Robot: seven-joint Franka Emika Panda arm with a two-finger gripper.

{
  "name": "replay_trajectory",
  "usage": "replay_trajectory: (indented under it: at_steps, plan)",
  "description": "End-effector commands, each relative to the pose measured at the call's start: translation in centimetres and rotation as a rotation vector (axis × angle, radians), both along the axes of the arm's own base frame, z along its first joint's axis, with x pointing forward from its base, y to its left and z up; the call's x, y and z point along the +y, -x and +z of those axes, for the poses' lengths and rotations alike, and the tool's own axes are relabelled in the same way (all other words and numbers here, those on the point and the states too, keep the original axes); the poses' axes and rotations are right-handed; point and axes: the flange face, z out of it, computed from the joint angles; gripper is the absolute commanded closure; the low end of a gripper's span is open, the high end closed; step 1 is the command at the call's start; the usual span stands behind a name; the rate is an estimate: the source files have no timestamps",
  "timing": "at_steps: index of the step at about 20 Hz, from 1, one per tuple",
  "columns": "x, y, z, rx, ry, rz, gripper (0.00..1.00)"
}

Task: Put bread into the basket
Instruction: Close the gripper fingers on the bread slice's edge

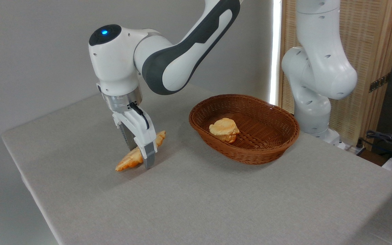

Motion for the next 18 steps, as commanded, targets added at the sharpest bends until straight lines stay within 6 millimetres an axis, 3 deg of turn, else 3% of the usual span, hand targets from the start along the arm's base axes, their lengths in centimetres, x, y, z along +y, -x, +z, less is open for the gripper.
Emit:
replay_trajectory:
  at_steps: [1,5,18]
  plan:
    - [0.5,-0.8,1.2,-0.029,0.014,0.035,0.0]
    - [1.0,-1.5,2.7,-0.055,0.027,0.05,0.0]
    - [-0.4,-1.4,0.5,-0.021,0.008,0.022,0.0]
